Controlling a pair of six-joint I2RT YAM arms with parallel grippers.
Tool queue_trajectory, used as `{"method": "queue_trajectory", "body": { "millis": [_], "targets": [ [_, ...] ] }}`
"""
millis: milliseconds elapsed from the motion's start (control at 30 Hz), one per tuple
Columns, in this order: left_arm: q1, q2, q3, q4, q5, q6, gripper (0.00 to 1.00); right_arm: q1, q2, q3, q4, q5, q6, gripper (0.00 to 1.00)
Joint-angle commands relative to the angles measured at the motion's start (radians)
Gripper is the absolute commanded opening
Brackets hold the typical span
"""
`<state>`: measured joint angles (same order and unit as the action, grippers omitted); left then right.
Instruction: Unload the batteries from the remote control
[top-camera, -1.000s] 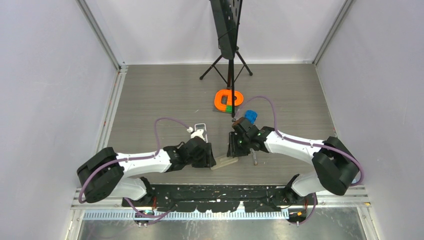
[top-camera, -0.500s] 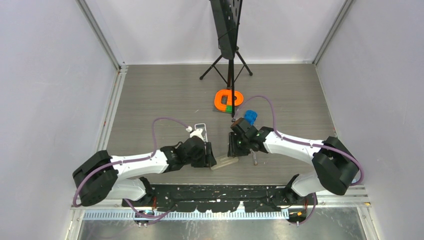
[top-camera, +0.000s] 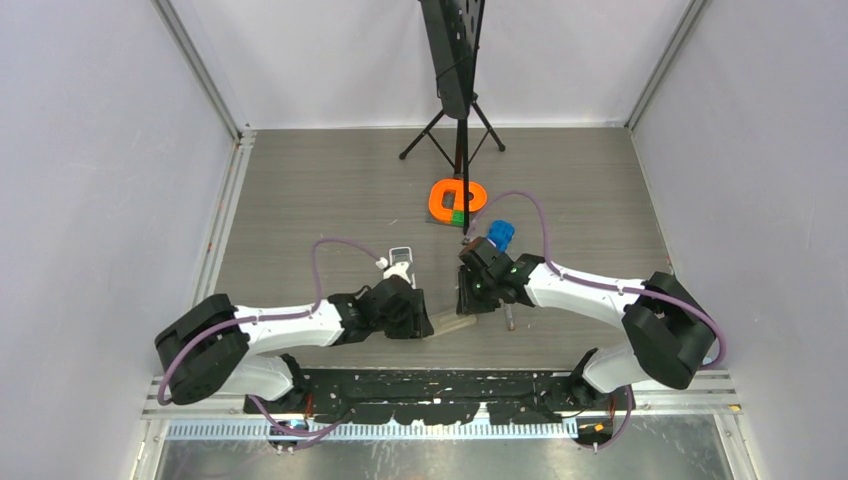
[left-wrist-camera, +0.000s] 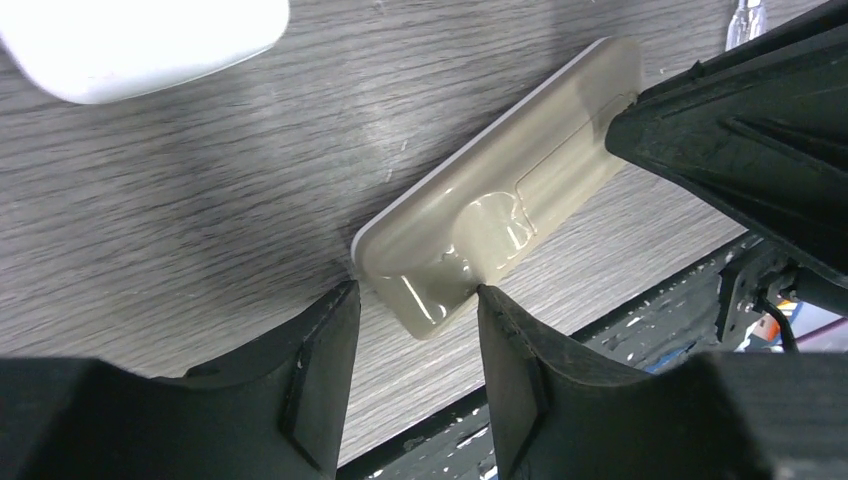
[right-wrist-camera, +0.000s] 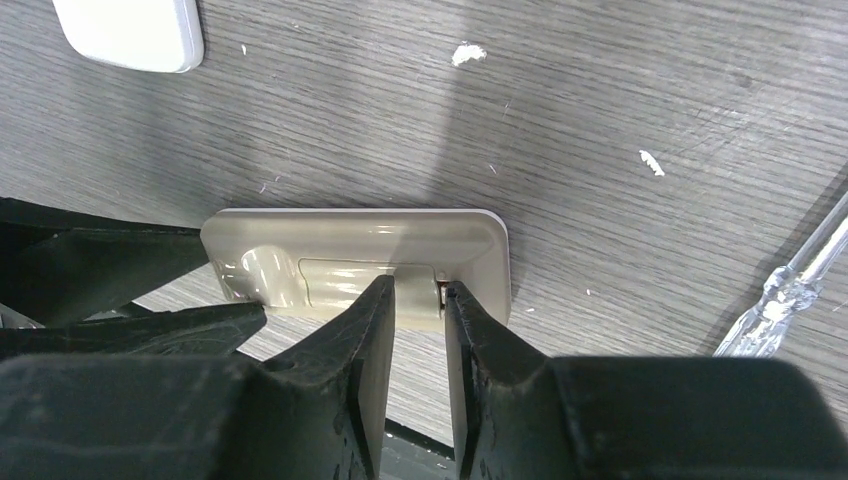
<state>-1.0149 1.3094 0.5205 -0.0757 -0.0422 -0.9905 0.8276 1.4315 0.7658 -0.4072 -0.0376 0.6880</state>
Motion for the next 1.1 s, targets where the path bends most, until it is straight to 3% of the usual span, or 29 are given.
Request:
{"method": "queue_trajectory", "body": {
  "millis": [0, 300, 667, 1067],
  "targets": [
    [-0.018, 0.052, 0.014, 0.034, -0.010, -0.021, 0.48, 0.020, 0.052, -0.028, 0.029, -0.004, 0.032, 0.28],
    [-0.023, 0.089, 0.035, 0.035, -0.043, -0.020, 0.44, 0.021, 0.029, -0.048, 0.078, -0.053, 0.085, 0.21],
    [-0.023, 0.069, 0.040, -0.007, -0.087, 0.004, 0.45, 0.020, -0.034, -0.074, 0.217, -0.074, 0.194, 0.01],
    [-0.024, 0.074, 0.068, -0.042, -0.117, 0.027, 0.46, 0.018, -0.154, -0.088, 0.278, -0.077, 0.204, 0.00]
  ]
}}
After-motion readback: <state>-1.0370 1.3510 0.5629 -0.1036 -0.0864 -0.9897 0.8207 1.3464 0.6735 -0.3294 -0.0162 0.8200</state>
